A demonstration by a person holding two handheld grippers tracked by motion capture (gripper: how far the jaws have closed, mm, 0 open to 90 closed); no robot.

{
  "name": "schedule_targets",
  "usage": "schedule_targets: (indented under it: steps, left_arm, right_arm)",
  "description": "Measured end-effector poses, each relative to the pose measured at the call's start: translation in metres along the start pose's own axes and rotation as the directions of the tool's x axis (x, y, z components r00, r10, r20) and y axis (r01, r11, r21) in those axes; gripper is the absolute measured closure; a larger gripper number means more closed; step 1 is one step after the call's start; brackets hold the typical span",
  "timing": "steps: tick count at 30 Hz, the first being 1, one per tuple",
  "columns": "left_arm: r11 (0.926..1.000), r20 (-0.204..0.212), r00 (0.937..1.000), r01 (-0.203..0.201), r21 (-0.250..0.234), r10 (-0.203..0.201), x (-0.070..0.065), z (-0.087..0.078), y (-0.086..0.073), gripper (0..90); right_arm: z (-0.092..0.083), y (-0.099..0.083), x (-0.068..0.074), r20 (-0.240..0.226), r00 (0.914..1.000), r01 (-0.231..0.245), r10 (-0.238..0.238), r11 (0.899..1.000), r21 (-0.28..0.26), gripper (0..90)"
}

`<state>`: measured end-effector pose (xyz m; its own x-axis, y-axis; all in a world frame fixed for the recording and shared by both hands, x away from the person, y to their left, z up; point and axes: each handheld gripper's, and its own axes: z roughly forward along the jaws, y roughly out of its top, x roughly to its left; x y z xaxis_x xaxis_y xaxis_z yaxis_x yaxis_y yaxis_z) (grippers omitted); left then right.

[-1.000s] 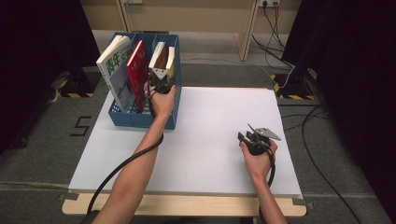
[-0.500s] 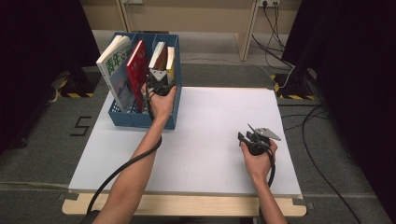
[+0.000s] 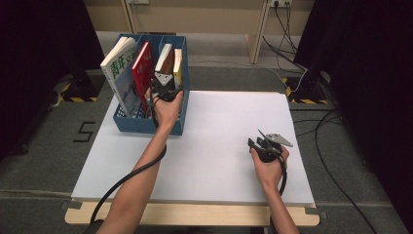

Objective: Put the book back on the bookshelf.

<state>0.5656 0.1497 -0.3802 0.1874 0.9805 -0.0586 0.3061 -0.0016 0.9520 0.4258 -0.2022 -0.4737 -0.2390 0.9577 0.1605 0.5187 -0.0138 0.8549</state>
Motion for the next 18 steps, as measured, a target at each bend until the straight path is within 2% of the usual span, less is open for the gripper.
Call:
schedule_targets:
  steps: [3,9,11,14,18]
  left_arm:
    - [1.0000,0.003,1.0000,-0.003,0.001,0.003,0.000,-0.006,0.000,43.9]
    - [0.9999,0.013,0.9998,-0.014,0.006,0.014,0.001,-0.015,-0.001,43.4]
    - [0.9997,0.011,0.9997,-0.023,0.007,0.022,0.001,-0.017,-0.001,43.3]
    - [0.9999,0.029,0.9995,-0.011,0.010,0.011,0.001,-0.022,-0.001,41.8]
    - [0.9989,0.037,0.9984,-0.042,0.019,0.041,0.000,-0.028,-0.002,39.8]
  right_arm:
    - [0.000,0.000,0.000,0.000,0.9999,0.011,-0.011,1.000,-0.003,59.3]
    - [0.000,0.000,0.001,0.001,1.0000,-0.002,0.002,1.000,0.000,59.2]
    - [0.000,0.000,0.000,0.000,0.9999,0.013,-0.013,1.000,-0.004,59.3]
    - [0.000,0.000,0.001,-0.001,0.9999,0.010,-0.010,1.000,-0.002,59.2]
    - [0.000,0.001,0.001,-0.001,0.9999,0.013,-0.013,1.000,-0.004,59.3]
